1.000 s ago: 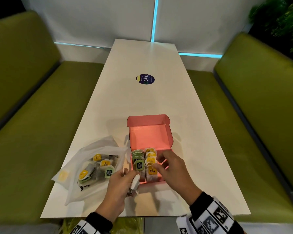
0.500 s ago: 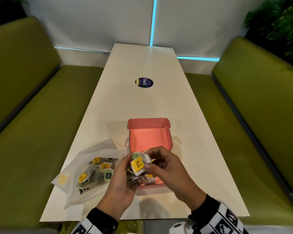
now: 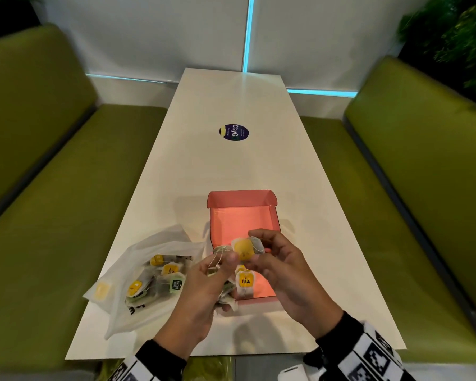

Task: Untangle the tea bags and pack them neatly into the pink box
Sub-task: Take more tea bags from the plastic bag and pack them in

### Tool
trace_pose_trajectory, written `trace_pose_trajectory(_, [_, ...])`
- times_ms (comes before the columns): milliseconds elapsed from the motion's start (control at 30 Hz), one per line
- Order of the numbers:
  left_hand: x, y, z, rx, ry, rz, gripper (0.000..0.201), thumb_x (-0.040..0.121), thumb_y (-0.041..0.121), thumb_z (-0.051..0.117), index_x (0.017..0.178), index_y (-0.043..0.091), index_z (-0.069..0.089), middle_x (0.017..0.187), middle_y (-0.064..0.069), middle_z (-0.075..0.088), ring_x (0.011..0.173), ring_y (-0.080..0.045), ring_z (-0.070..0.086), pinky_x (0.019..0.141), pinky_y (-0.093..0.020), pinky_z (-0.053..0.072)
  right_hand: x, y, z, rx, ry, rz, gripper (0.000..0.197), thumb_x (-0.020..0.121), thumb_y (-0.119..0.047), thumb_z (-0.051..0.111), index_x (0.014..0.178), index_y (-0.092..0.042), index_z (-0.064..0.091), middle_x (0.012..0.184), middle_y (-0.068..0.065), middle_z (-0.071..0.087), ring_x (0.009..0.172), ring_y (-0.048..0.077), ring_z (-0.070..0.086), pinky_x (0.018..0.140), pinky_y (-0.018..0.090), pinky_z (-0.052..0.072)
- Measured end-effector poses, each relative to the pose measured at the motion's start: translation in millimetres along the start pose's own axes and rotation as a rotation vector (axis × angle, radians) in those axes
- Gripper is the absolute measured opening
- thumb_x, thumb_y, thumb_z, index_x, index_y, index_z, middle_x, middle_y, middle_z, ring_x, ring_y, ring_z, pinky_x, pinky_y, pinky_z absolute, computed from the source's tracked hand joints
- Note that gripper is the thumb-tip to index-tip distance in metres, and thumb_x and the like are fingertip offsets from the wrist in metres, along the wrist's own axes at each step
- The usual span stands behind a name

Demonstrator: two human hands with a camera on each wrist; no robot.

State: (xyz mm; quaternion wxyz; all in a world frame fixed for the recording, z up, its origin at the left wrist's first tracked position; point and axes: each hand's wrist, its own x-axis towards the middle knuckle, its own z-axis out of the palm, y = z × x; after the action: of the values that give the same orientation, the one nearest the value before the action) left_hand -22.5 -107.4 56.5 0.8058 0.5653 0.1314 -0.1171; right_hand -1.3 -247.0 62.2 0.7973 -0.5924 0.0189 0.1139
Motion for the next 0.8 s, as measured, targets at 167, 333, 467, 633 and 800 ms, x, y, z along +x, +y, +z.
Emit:
trace_pose_trajectory(167, [2.8, 4.9, -0.5, 0.035, 0.093, 0.028, 0.006, 0.079, 0.007, 0.068, 0.079, 0.002, 0.064, 0.055, -0.002, 0.059, 0.039, -0.013, 0.051, 0.034, -0.017, 0.034, -0.3, 2.0, -1.7, 0.012, 0.075, 0.002, 0.018, 0.082, 0.001, 0.062, 0.097, -0.009, 0.062, 0.084, 0.009, 0.067, 0.076, 0.020, 0.064, 0.069, 0.028, 0.054])
trace_pose_trajectory(333, [3.3, 12.6, -5.7, 0.080, 0.085, 0.005, 0.009, 0.082, 0.004, 0.065, 0.074, 0.005, 0.061, 0.053, -0.002, 0.059, 0.038, -0.012, 0.052, 0.035, -0.014, 0.034, -0.1, -4.0, -9.8, 0.031, 0.066, 0.081, 0.011, 0.084, 0.001, 0.059, 0.091, -0.008, 0.060, 0.068, 0.007, 0.068, 0.063, 0.021, 0.067, 0.058, 0.026, 0.055])
trace_pose_trajectory(467, [5.4, 17.9, -10.9, 0.129, 0.085, -0.020, 0.017, 0.084, 0.007, 0.063, 0.068, 0.010, 0.059, 0.048, 0.002, 0.054, 0.037, -0.013, 0.049, 0.034, -0.016, 0.031, 0.4, -6.7, -16.0, -0.075, 0.034, 0.146, 0.011, 0.089, 0.001, 0.053, 0.087, -0.009, 0.058, 0.068, 0.006, 0.067, 0.060, 0.021, 0.066, 0.055, 0.022, 0.050])
trace_pose_trajectory(633, [7.6, 21.5, -17.7, 0.332, -0.019, -0.029, 0.023, 0.083, 0.006, 0.064, 0.062, 0.012, 0.059, 0.050, 0.001, 0.050, 0.042, -0.016, 0.045, 0.035, -0.018, 0.030, 4.8, -18.4, -22.6, -0.409, -0.051, 0.056, 0.029, 0.088, 0.003, 0.054, 0.105, -0.020, 0.057, 0.100, 0.000, 0.068, 0.089, 0.013, 0.062, 0.069, 0.014, 0.046])
trace_pose_trajectory(800, [9.9, 28.7, -18.1, 0.616, -0.139, -0.013, 0.028, 0.080, 0.013, 0.071, 0.055, 0.023, 0.062, 0.055, 0.004, 0.053, 0.048, -0.012, 0.049, 0.038, -0.018, 0.035, 6.3, -28.1, -22.4, -0.959, -0.386, -0.003, 0.044, 0.079, -0.009, 0.070, 0.115, -0.028, 0.057, 0.101, -0.010, 0.065, 0.091, 0.003, 0.056, 0.081, 0.014, 0.044])
